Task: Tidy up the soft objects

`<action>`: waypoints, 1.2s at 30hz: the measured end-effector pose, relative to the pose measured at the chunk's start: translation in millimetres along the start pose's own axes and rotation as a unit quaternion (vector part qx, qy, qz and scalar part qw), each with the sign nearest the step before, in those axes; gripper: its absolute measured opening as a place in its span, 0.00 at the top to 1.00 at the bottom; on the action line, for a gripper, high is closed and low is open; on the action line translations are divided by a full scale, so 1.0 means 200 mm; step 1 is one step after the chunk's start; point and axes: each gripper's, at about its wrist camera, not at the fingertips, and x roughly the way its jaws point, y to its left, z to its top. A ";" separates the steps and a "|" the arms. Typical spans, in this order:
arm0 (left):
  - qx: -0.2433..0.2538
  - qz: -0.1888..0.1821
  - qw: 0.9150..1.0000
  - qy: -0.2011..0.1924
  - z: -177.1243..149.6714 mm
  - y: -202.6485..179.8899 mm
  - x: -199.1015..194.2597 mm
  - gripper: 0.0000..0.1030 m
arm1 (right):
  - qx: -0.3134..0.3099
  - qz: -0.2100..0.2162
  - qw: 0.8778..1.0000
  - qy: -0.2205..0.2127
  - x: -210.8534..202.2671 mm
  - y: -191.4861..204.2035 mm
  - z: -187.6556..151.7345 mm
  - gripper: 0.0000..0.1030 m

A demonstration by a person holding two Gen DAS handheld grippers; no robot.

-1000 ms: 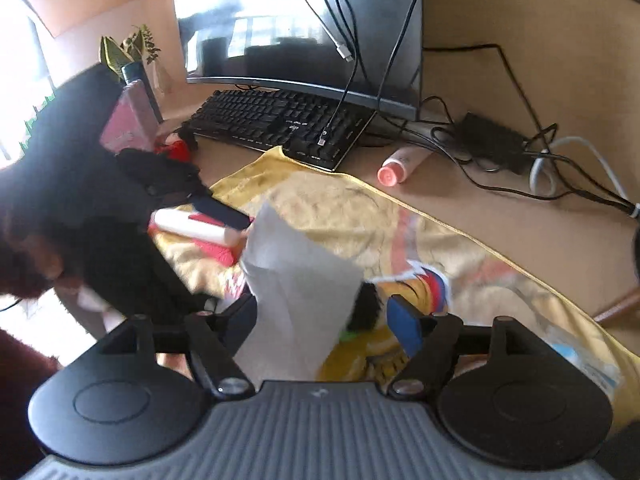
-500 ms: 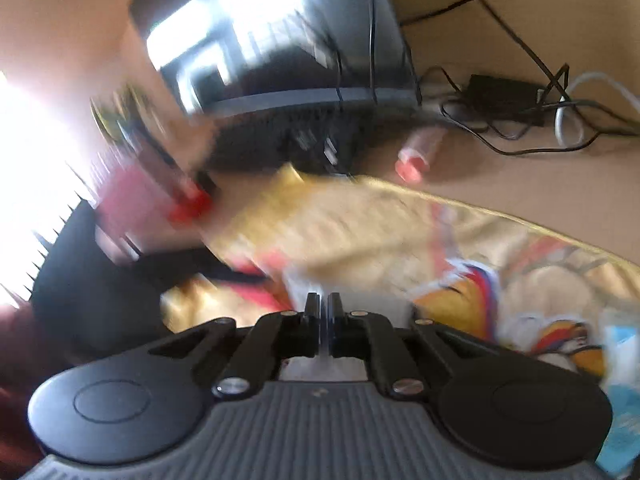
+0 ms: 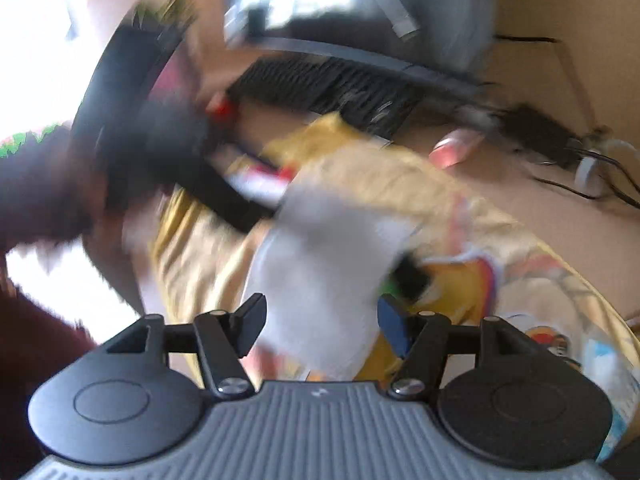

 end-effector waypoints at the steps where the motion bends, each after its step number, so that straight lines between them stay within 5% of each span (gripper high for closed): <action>1: -0.013 -0.004 1.000 0.008 0.01 0.02 0.01 0.05 | -0.025 -0.012 1.000 0.000 0.04 0.04 -0.01 0.37; 7: -0.106 -0.019 0.993 0.044 0.07 0.12 0.05 0.04 | -0.052 -0.107 0.993 0.009 0.31 0.18 0.03 0.35; 10: -0.113 -0.014 0.992 0.049 0.07 0.12 0.05 0.04 | -0.076 -0.148 0.986 -0.007 0.36 0.23 0.01 0.42; 12: -0.108 -0.010 0.993 0.049 0.07 0.12 0.05 0.04 | -0.093 -0.149 0.984 -0.014 0.38 0.26 -0.01 0.72; 14: -0.108 -0.016 0.993 0.046 0.06 0.12 0.04 0.04 | -0.099 -0.125 0.987 -0.011 0.37 0.26 -0.02 0.90; 18: -0.101 -0.036 0.994 0.024 0.05 0.13 0.00 0.04 | -0.040 -0.123 0.992 -0.011 0.27 0.13 -0.02 0.97; 22: -0.046 -0.067 0.997 -0.017 0.03 0.06 -0.07 0.04 | 0.083 -0.105 0.991 -0.028 0.05 -0.13 0.02 0.98; 26: 0.061 -0.074 0.995 -0.021 -0.01 -0.12 -0.07 0.04 | 0.211 -0.061 0.975 -0.045 -0.14 -0.38 -0.04 0.98; 33: 0.188 -0.033 0.982 0.001 -0.11 -0.33 0.04 0.04 | 0.321 0.035 0.943 -0.076 -0.27 -0.52 -0.12 0.98; 36: 0.209 -0.018 0.978 0.004 -0.11 -0.31 0.06 0.04 | 0.305 0.038 0.948 -0.077 -0.24 -0.49 -0.07 0.95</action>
